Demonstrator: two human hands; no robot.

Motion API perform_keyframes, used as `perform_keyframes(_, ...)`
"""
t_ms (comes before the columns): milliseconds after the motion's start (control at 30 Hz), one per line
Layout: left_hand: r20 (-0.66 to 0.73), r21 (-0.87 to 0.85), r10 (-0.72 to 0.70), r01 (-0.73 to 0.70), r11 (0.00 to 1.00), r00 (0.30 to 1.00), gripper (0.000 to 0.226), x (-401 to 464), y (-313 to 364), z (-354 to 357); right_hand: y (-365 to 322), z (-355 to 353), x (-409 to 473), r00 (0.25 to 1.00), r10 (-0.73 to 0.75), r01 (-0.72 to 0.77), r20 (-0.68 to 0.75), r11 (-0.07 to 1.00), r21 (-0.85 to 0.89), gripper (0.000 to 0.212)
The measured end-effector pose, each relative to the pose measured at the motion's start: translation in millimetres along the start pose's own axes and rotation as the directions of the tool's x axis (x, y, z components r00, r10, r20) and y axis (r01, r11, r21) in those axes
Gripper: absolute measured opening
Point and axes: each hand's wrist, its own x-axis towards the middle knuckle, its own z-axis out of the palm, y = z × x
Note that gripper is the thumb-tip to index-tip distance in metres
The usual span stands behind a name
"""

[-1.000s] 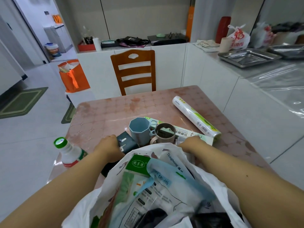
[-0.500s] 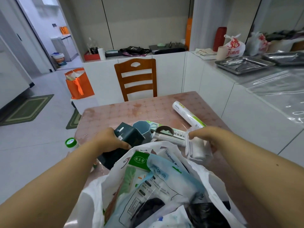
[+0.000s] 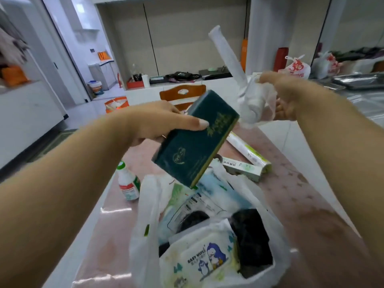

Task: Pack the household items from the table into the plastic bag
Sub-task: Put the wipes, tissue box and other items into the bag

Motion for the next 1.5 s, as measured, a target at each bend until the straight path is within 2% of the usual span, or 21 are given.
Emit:
perform_keyframes(100,0.036,0.320,-0.047,0.033,0.947,0.998,0.062,-10,7,48,-6,4,-27,0.999,-0.030,0.029,0.020,0.999,0.012,0.060)
perform_keyframes(200,-0.022,0.584,-0.047,0.051,0.810,0.999,0.065,-16,-3,95,-2,13,-48,0.997,-0.047,0.047,0.065,0.999,-0.012,0.057)
perform_keyframes(333,-0.300,0.879,0.075,0.245,0.409,0.951,0.108,-47,-28,102,8,26,-65,0.992,-0.039,0.047,0.123,0.997,-0.061,0.066)
perform_keyframes(400,-0.472,0.773,0.008,0.410,0.484,0.881,0.108,-73,-39,89,14,32,-72,0.986,-0.039,0.058,0.161,0.992,-0.116,0.068)
perform_keyframes(467,-0.561,0.531,-0.134,0.479,0.699,0.817,0.084,-98,-50,76,21,37,-78,0.982,-0.029,0.073,0.189,0.971,-0.227,0.068)
perform_keyframes(533,-0.543,0.129,-0.294,0.424,0.896,0.787,0.053,-111,-62,66,30,43,-83,0.976,-0.022,0.116,0.217,0.895,-0.430,0.061)
perform_keyframes(567,-0.529,-0.109,-0.355,0.353,0.929,0.771,0.045,-114,-67,62,34,46,-86,0.973,-0.021,0.148,0.231,0.823,-0.548,0.058)
perform_keyframes(633,-0.493,-0.467,-0.432,0.189,0.864,0.755,0.042,-118,-77,60,43,54,-93,0.971,-0.015,0.192,0.240,0.648,-0.737,0.059)
perform_keyframes(700,-0.495,-0.617,-0.449,0.063,0.785,0.744,0.038,-121,-84,65,50,67,-104,0.963,-0.046,0.255,0.265,0.478,-0.841,0.067)
perform_keyframes(833,-0.547,-0.690,-0.445,-0.082,0.719,0.709,0.031,-122,-84,73,56,102,-135,0.851,-0.251,0.484,0.461,0.035,-0.874,0.066)
perform_keyframes(1000,-0.608,-0.700,-0.434,-0.192,0.688,0.665,0.023,-116,-77,84,74,168,-168,0.679,-0.314,0.649,0.663,-0.165,-0.743,0.051)
perform_keyframes(1033,-0.619,-0.698,-0.439,-0.200,0.688,0.651,0.023,-116,-78,84,79,177,-171,0.639,-0.330,0.682,0.695,-0.174,-0.710,0.052)
perform_keyframes(1067,-0.627,-0.694,-0.447,-0.198,0.692,0.638,0.023,-116,-79,85,85,181,-172,0.604,-0.330,0.739,0.726,-0.108,-0.665,0.053)
perform_keyframes(1100,-0.630,-0.694,-0.457,-0.191,0.695,0.628,0.024,-117,-82,85,90,181,-171,0.589,-0.304,0.795,0.749,0.052,-0.604,0.054)
perform_keyframes(1167,-0.629,-0.706,-0.474,-0.198,0.680,0.615,0.025,-119,-87,85,97,174,-166,0.577,-0.249,0.770,0.778,0.484,-0.416,0.054)
perform_keyframes(1200,-0.631,-0.711,-0.476,-0.211,0.671,0.612,0.025,-121,-89,86,102,174,-164,0.583,-0.253,0.729,0.772,0.583,-0.359,0.052)
perform_keyframes(1267,-0.648,-0.700,-0.464,-0.232,0.676,0.604,0.026,-122,-88,88,116,181,-165,0.594,-0.234,0.735,0.769,0.546,-0.402,0.040)
perform_keyframes(1367,-0.685,-0.652,-0.415,-0.248,0.717,0.599,0.025,-121,-80,91,139,207,-171,0.529,-0.101,0.843,0.843,0.181,-0.507,0.012)
perform_keyframes(1400,-0.689,-0.639,-0.400,-0.245,0.729,0.604,0.024,-121,-78,92,142,211,-171,0.521,-0.100,0.853,0.848,0.098,-0.513,0.019)
perform_keyframes(1467,-0.684,-0.635,-0.393,-0.237,0.735,0.614,0.024,-121,-77,89,141,212,-162,0.512,-0.243,0.855,0.824,0.058,-0.515,0.029)
perform_keyframes(1500,-0.678,-0.642,-0.401,-0.233,0.730,0.616,0.024,-122,-78,88,139,209,-155,0.510,-0.350,0.855,0.785,0.107,-0.508,0.022)
